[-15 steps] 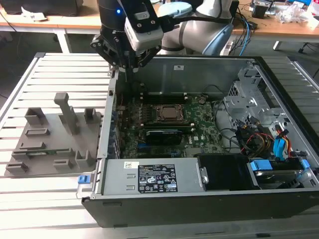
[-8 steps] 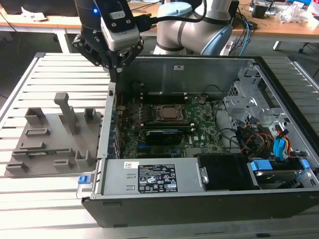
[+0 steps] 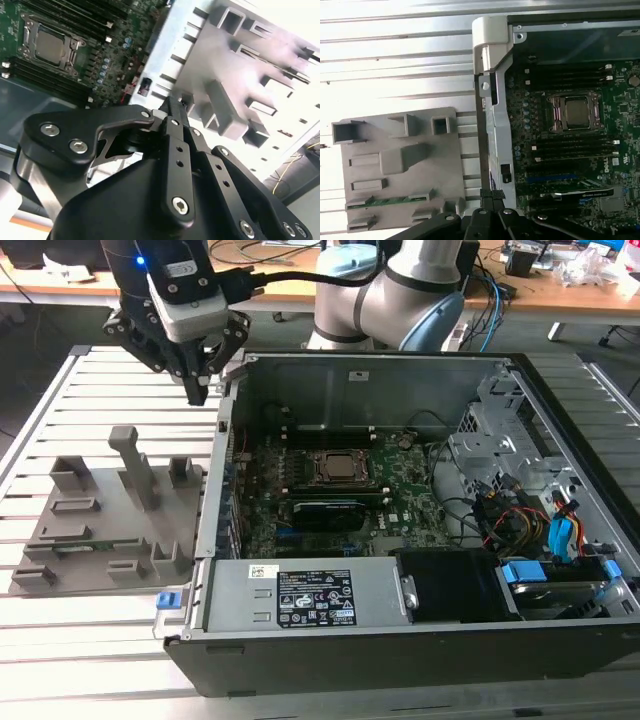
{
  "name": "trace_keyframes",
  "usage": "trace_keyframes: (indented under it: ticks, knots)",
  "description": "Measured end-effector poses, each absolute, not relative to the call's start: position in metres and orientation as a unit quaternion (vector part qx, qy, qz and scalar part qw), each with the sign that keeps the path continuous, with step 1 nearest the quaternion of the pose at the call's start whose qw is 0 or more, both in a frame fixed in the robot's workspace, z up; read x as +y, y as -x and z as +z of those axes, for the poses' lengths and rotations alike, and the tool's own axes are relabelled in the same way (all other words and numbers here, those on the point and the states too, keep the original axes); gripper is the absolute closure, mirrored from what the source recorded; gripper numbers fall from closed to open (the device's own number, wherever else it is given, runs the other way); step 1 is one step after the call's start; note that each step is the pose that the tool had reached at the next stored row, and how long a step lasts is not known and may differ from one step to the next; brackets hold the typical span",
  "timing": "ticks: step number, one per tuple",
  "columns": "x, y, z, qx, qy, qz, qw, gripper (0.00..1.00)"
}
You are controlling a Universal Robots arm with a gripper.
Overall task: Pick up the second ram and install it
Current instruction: 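Reach for the second ram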
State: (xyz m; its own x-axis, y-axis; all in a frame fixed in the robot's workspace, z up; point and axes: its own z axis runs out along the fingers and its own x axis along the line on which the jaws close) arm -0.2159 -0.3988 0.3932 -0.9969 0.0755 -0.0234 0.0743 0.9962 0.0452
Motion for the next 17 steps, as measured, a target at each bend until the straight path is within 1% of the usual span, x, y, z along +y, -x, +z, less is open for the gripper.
trace_keyframes:
  ticks: [7,17]
  knots:
    - [-0.399,0.247,0.393,0.999,-0.037,0.022,0.012,0.89]
    - [-0.399,0.269,0.393,0.999,-0.037,0.022,0.013,0.89]
